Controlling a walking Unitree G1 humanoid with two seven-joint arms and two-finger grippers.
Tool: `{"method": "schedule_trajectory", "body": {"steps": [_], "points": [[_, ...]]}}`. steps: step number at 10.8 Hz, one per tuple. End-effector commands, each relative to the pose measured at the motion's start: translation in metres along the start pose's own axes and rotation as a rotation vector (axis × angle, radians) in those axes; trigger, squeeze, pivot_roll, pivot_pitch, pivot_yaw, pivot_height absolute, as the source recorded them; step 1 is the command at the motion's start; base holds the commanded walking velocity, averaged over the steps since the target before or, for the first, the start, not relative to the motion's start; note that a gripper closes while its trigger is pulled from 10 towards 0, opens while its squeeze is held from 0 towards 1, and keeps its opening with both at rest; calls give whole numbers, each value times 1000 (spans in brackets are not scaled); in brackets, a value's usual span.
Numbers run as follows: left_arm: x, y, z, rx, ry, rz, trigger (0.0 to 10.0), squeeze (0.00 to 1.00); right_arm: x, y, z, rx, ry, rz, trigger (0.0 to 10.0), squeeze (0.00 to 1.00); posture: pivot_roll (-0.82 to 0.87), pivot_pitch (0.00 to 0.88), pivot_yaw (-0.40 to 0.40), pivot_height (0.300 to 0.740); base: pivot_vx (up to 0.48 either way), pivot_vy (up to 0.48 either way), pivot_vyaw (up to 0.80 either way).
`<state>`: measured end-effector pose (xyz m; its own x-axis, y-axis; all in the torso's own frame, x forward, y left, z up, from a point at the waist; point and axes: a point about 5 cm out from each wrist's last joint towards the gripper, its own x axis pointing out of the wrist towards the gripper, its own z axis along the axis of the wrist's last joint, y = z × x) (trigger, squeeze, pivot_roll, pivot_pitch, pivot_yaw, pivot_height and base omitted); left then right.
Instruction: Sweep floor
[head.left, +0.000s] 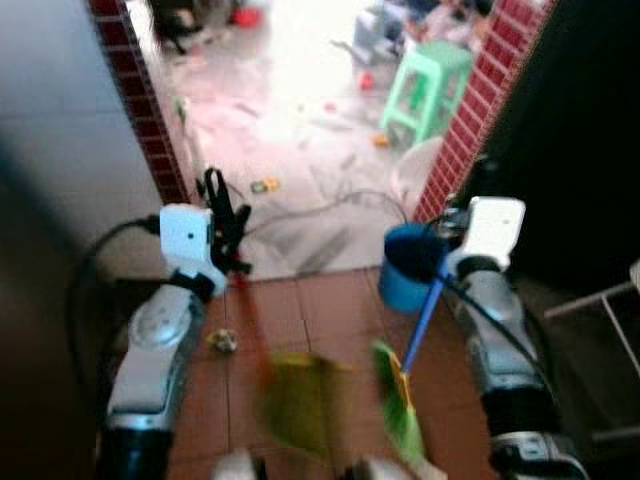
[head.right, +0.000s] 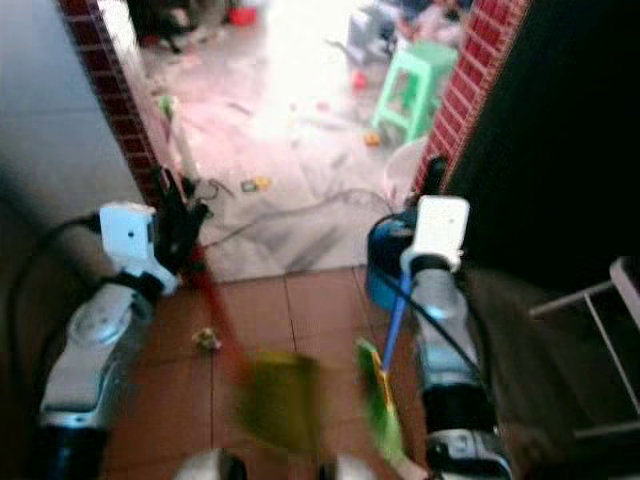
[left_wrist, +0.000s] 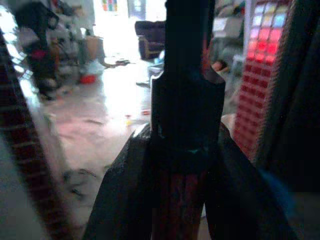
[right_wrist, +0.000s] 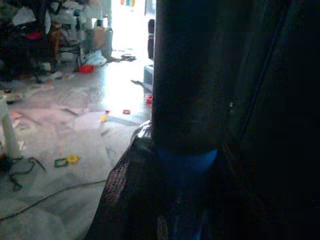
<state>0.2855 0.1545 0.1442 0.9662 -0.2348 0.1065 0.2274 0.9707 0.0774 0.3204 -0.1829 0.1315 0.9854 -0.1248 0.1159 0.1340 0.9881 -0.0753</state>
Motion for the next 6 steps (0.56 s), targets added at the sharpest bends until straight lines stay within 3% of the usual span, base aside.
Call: {"method": "schedule_trajectory", "body": {"steps": [1, 4, 5, 6], "points": [[-2, 8, 6, 10, -34, 44, 10000, 0, 5, -2, 10, -34, -46, 7, 10000, 0, -38, 10, -25, 740, 0, 0, 0], [-3, 2, 2, 5, -14, 55, 10000, 0, 7, -5, 10, -85, -51, 4, 10000, 0, -38, 1, -33, 740, 0, 0, 0], [-2, 1, 2, 4, -15, 56, 10000, 0, 7, -5, 12, -117, -73, 13, 10000, 0, -38, 1, -33, 740, -259, 0, 0], [-2, 0, 2, 0, -15, 57, 10000, 0, 6, -2, 21, -211, -152, 51, 10000, 0, -41, 5, -32, 740, -255, 0, 0]]}}
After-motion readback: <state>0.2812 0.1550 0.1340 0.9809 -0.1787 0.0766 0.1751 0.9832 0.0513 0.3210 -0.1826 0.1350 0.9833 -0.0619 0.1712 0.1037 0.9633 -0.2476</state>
